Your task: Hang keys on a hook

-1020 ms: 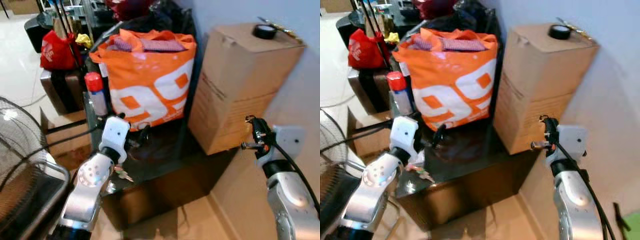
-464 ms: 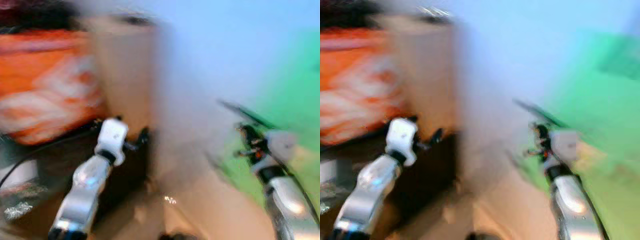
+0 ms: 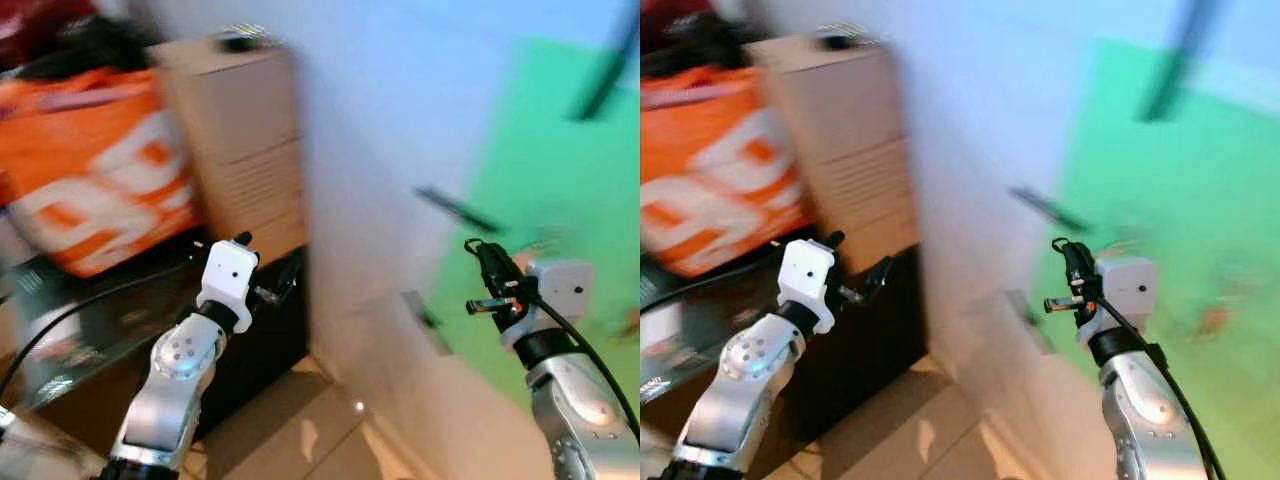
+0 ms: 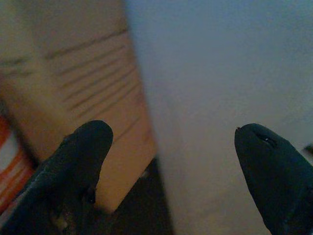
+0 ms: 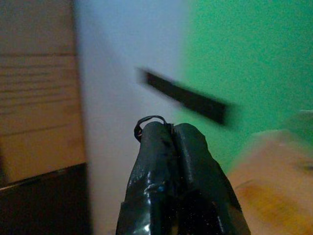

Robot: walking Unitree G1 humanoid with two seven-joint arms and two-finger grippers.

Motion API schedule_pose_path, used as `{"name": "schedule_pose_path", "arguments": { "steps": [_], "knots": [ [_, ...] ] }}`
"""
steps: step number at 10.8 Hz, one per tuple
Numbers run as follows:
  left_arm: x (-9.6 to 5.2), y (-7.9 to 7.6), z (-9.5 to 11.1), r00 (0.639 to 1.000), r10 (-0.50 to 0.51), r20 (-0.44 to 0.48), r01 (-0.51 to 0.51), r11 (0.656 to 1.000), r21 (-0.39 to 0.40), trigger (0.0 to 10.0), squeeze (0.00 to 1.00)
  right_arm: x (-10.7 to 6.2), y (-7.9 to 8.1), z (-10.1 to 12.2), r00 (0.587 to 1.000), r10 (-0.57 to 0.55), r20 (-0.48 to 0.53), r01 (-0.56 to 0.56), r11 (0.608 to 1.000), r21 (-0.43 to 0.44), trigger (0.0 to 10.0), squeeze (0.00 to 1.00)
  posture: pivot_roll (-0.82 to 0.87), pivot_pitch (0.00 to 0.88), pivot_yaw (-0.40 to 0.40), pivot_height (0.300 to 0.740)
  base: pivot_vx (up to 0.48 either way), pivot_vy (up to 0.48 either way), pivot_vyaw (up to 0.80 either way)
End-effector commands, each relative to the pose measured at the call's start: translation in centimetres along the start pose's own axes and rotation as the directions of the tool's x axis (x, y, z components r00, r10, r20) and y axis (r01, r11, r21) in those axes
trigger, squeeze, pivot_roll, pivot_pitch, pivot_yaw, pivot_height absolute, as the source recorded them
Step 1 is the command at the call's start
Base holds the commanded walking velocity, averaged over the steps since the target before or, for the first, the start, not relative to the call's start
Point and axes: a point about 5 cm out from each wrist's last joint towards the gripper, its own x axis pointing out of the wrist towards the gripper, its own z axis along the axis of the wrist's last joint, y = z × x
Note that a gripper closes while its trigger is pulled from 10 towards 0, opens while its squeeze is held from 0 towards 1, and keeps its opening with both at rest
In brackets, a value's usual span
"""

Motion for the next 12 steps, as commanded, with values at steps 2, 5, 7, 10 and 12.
{"name": "schedule_pose_path", "arguments": {
  "steps": [2, 5, 7, 10, 12],
  "knots": [
    [0.1, 0.4, 0.3, 1.000, 0.009, 0.004, -0.009, 1.000, 0.020, 10.0, 0.00, 0.0, -0.1, 0.3, 1.000, 0.004, 0.014, -0.004, 1.000, 0.000, 10.0, 0.00, -0.09, 0.000, -0.004, 0.740, 0.000, 0.000, 0.00],
    [0.1, 0.2, 0.1, 0.999, -0.032, -0.004, 0.033, 0.999, 0.040, 10.0, 0.00, -0.8, 0.2, -0.8, 0.998, 0.038, -0.040, -0.039, 0.999, -0.020, 10.0, 0.00, -0.09, 0.000, -0.004, 0.740, 0.000, 0.000, -0.53],
    [-0.1, -0.1, 0.1, 0.996, -0.084, -0.006, 0.084, 0.995, 0.053, 10.0, 0.00, -1.1, -0.3, -0.8, 0.997, 0.049, -0.060, -0.050, 0.999, -0.020, 10.0, 0.00, -0.10, 0.000, 0.002, 0.740, 0.000, 0.000, -0.80],
    [-0.1, -0.6, -0.1, 0.991, -0.135, -0.015, 0.136, 0.989, 0.058, 10.0, 0.00, -2.2, -0.3, -0.5, 0.992, 0.111, -0.053, -0.112, 0.994, -0.014, 10.0, 0.00, -0.11, 0.000, 0.014, 0.740, 0.000, 0.000, -0.80],
    [-0.1, -0.6, 0.0, 0.990, -0.142, -0.014, 0.142, 0.988, 0.054, 10.0, 0.00, -2.4, -0.3, -0.2, 0.988, 0.149, -0.036, -0.149, 0.989, -0.017, 10.0, 0.00, -0.11, 0.000, 0.018, 0.740, 0.000, 0.000, -0.79]
  ]
}}
